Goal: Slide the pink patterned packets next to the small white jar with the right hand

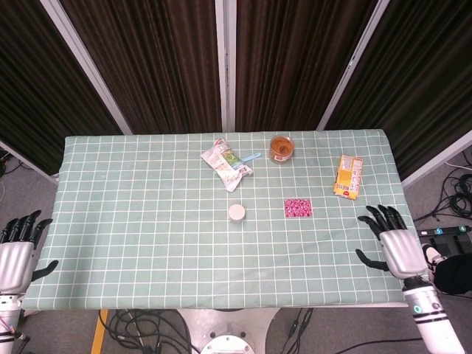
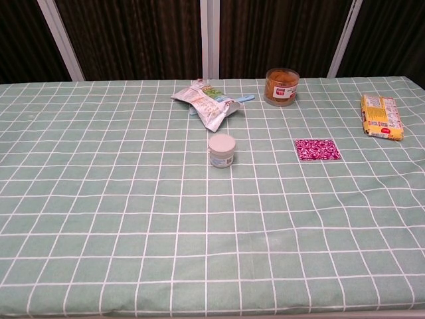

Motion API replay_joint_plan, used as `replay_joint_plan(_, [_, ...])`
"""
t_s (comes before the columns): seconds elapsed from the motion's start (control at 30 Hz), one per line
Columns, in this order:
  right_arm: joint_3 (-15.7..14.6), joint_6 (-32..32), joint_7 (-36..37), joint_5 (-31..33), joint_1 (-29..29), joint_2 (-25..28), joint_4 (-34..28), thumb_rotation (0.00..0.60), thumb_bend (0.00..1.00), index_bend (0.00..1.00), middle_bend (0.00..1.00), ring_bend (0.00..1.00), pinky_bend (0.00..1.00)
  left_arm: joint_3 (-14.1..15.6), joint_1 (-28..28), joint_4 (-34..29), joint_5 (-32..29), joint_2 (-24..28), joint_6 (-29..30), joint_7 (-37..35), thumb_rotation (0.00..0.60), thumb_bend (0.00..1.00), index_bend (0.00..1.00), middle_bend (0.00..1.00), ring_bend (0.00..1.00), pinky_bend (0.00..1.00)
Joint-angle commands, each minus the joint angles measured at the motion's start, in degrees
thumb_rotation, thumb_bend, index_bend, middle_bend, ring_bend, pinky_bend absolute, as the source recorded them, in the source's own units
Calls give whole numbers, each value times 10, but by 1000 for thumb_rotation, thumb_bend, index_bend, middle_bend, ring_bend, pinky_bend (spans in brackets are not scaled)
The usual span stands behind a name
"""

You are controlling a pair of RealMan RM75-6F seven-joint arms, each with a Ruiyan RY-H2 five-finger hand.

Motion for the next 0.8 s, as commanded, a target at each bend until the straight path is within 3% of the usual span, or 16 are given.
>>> replay_joint_plan(0.03, [18,-62,-25,41,46,-40,8,365,360,251,32,0,5,1,1,1,0,0,1,-2,600,89,252,200,141,139])
replay_joint_plan(0.2, [33,-126,-44,95,90,-89,48,255,501,278,2,0,0,1,5,1,1,1,5,-3,600,89,252,200,141,139])
replay_joint_plan(0.4, [49,-192,-51,165,135,-146,116,199,514,279,0,0,0,2,6,0,1,0,4,-2,600,89,252,200,141,138])
replay_joint_plan(0.8, [57,-265,-36,225,193,-251,284,208,497,279,0,0,0,1,5,2,-4,0,-3,-8,600,89,252,200,141,138])
